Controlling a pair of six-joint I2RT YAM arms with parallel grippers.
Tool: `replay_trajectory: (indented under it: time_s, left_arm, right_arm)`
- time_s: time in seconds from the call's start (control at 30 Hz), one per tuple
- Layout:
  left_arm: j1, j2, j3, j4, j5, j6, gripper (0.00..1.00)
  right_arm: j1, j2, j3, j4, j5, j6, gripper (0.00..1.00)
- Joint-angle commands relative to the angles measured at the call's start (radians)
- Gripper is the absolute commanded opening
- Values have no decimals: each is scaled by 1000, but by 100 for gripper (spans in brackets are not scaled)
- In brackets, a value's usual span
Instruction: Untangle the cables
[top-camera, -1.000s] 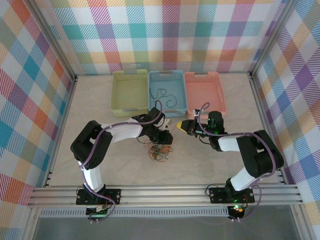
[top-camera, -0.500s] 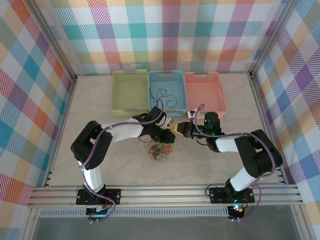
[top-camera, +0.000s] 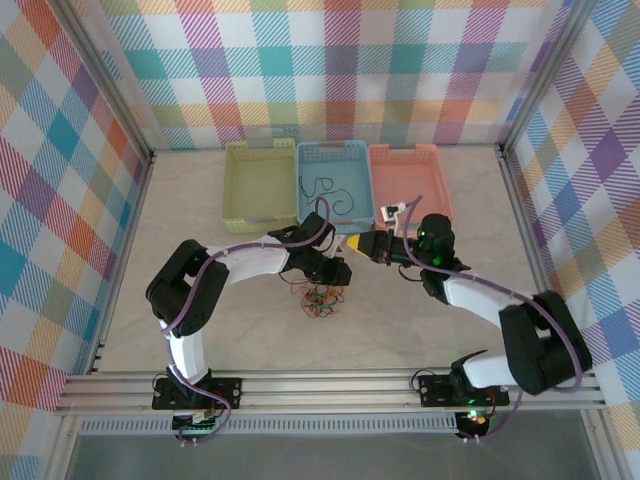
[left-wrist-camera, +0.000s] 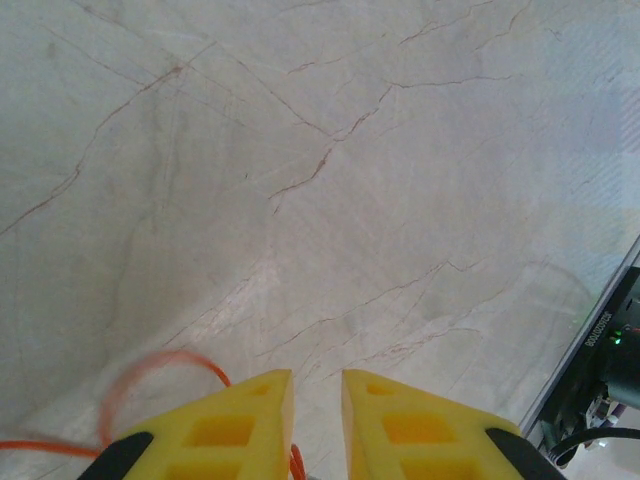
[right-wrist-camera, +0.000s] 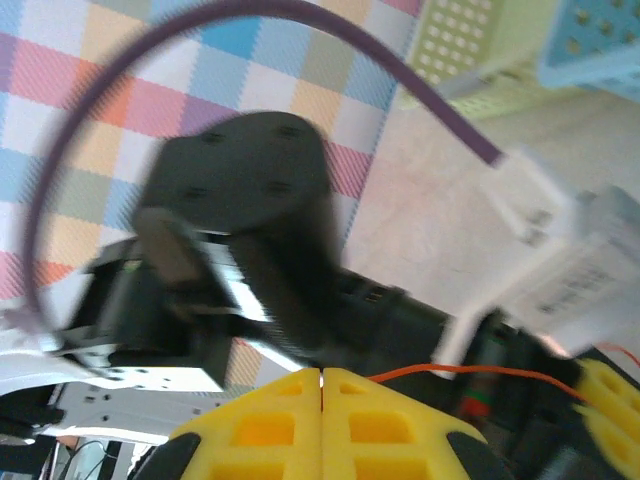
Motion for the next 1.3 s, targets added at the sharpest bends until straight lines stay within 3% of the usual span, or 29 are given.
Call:
replay_trajectory:
  time_s: [0.0,0.23,0.5,0.7,0.97,1.27]
  left_arm:
    - [-13,10,28,-4,17,17,20]
    - [-14,6,22,-4,18,20,19]
    - [-16,-8,9,9,16,24,18]
    - [-16,-20,-6,21,20,27,18]
    - [-17,-18,-4,19,23,29,18]
    - [-22,-9,7,5,23,37,17]
  right_arm:
    - [4,-84,46,-134,-11,-52,0]
    - [4,-173,108,-261,0,-111,0]
    - [-8,-313,169,-487,150,-258,0]
    - [-139,-389,126,-654,309,-272,0]
    - [-325,-420,85,-657,266,-226,0]
    - [-392,-403,140,-668,205,-195,0]
